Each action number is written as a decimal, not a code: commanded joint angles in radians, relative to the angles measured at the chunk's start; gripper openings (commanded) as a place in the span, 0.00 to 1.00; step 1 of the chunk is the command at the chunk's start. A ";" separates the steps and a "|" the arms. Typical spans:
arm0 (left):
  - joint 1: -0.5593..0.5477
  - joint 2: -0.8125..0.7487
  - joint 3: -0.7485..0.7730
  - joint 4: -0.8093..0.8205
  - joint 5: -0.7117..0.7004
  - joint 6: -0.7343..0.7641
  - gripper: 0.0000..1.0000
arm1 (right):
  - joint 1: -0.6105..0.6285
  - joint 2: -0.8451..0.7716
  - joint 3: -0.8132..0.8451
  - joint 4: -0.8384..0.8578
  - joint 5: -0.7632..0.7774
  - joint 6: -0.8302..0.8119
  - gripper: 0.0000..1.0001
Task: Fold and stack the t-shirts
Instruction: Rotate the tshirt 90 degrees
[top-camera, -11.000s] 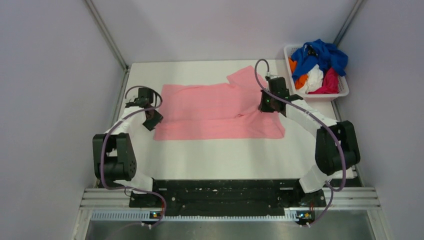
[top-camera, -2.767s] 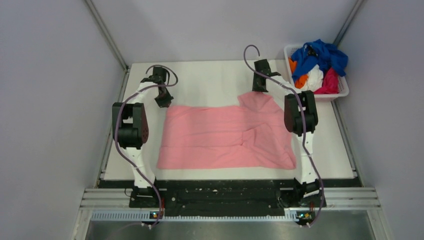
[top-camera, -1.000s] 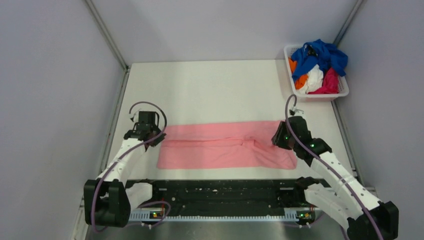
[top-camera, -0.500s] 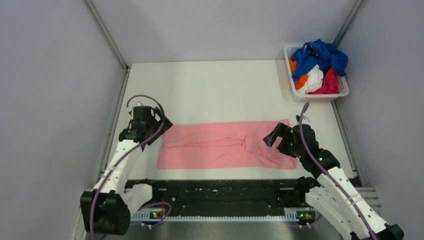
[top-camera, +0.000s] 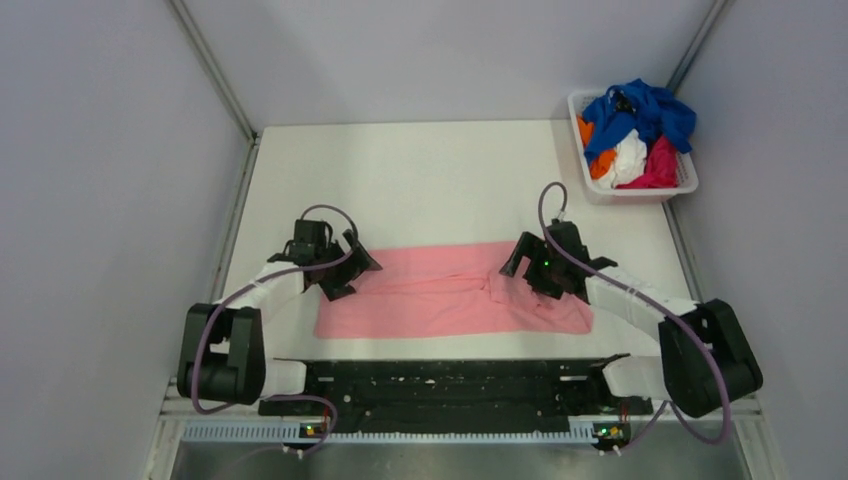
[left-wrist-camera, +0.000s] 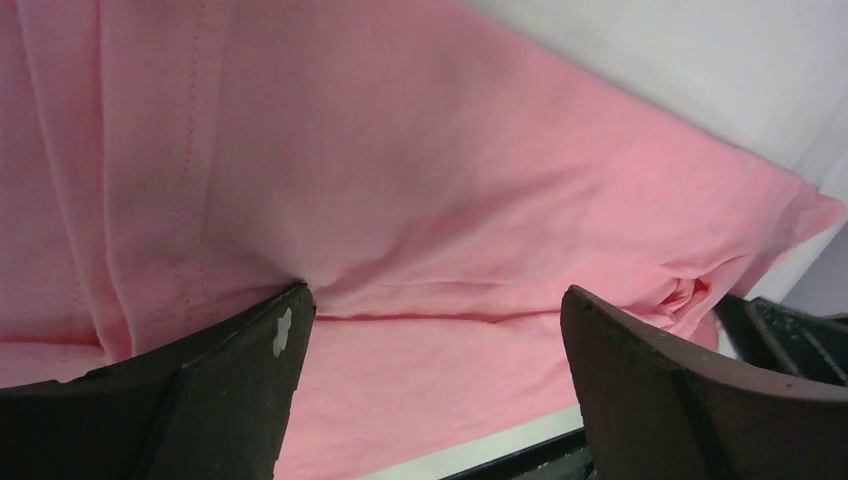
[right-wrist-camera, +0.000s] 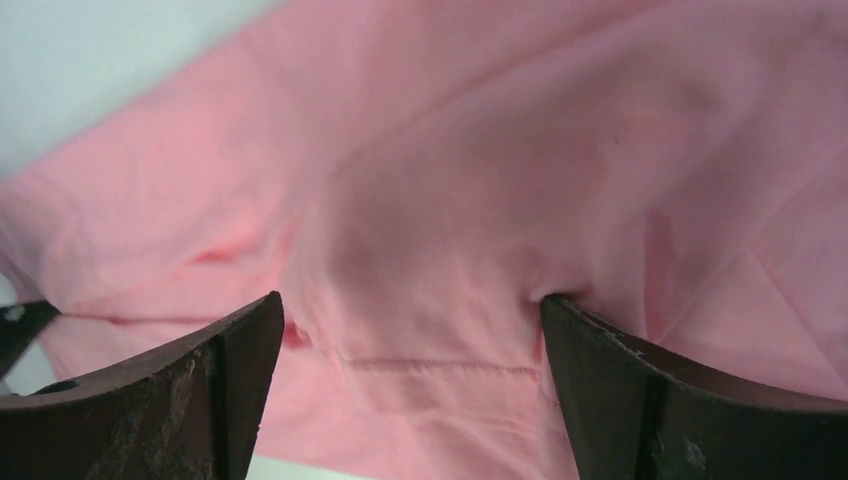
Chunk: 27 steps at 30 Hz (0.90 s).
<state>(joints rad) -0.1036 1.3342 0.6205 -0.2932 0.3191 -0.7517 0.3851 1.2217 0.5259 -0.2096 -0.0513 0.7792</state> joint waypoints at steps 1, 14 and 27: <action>-0.036 0.000 -0.059 0.026 -0.070 -0.005 0.99 | -0.067 0.245 0.086 0.142 -0.045 -0.056 0.99; -0.396 -0.151 -0.144 0.030 -0.158 -0.254 0.99 | -0.172 1.108 1.178 -0.068 -0.436 -0.189 0.99; -0.702 0.306 0.126 0.205 -0.089 -0.216 0.99 | -0.074 1.651 1.955 0.019 -0.350 0.013 0.99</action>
<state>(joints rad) -0.7345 1.5208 0.7029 -0.0380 0.2260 -1.0161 0.2726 2.7327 2.4058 -0.1898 -0.5743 0.7536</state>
